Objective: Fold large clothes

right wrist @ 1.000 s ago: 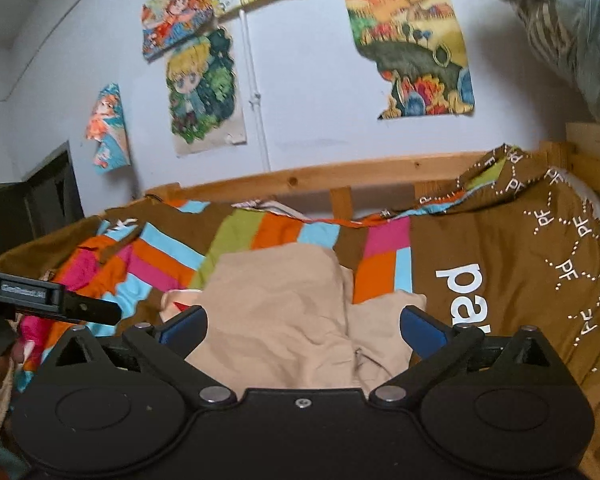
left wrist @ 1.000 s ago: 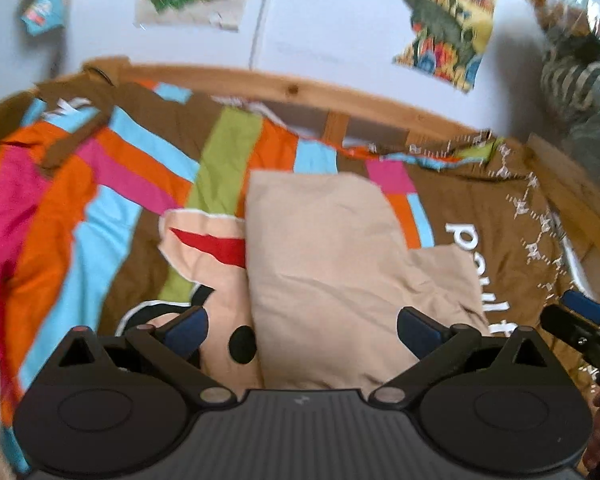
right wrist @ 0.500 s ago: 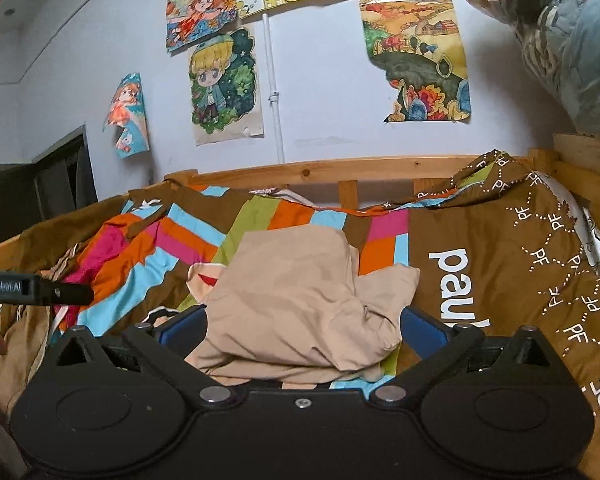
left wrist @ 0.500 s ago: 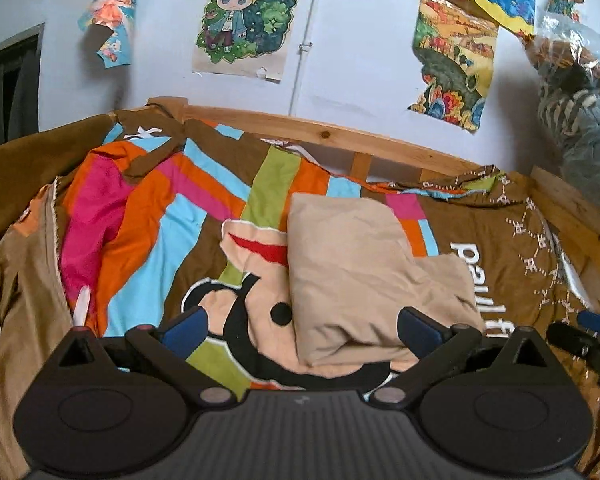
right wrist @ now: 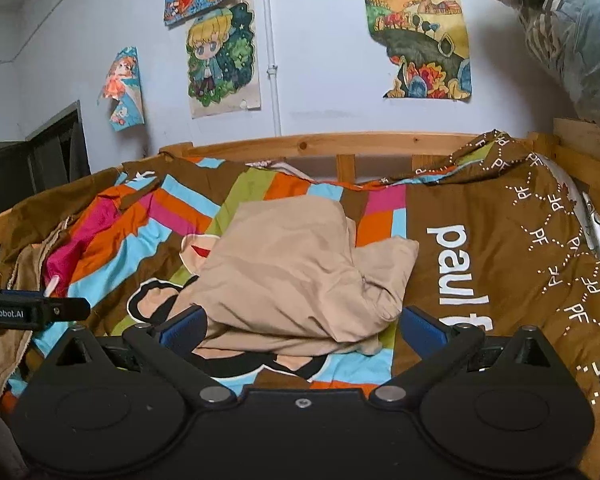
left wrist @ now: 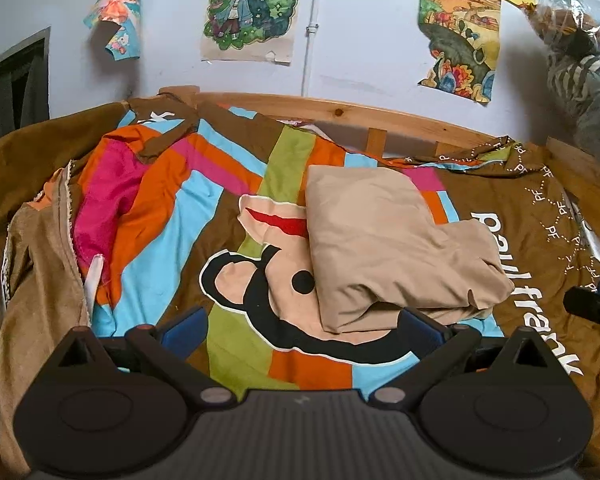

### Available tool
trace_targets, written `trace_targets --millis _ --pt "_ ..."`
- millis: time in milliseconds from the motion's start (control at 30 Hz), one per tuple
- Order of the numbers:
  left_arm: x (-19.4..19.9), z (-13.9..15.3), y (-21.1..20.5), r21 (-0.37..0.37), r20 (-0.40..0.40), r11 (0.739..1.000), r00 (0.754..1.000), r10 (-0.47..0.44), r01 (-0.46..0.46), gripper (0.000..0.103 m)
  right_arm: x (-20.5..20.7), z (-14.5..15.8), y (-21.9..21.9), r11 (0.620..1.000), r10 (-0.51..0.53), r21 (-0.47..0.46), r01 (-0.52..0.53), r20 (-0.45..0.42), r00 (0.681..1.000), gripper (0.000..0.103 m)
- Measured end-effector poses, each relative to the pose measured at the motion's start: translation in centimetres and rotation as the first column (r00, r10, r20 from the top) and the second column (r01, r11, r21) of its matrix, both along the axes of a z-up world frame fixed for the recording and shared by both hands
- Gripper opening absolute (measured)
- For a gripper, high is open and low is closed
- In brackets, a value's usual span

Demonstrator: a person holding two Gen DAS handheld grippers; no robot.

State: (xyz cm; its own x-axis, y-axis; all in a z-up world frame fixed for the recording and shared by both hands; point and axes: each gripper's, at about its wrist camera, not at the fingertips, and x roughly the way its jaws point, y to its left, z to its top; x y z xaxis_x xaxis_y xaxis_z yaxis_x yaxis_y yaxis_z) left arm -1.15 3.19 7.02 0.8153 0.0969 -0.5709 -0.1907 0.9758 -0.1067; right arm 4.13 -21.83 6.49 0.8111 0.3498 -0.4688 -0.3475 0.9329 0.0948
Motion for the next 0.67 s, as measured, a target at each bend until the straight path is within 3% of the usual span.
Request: trace_targets --millis 667 --pt "0.08 -0.57 0.76 -0.032 -0.022 0.999 1.0 0.006 -0.006 0.102 0.08 -0.41 -0.23 1.0 -0.006 0.002 0.006 -0.024 1.0 0.102"
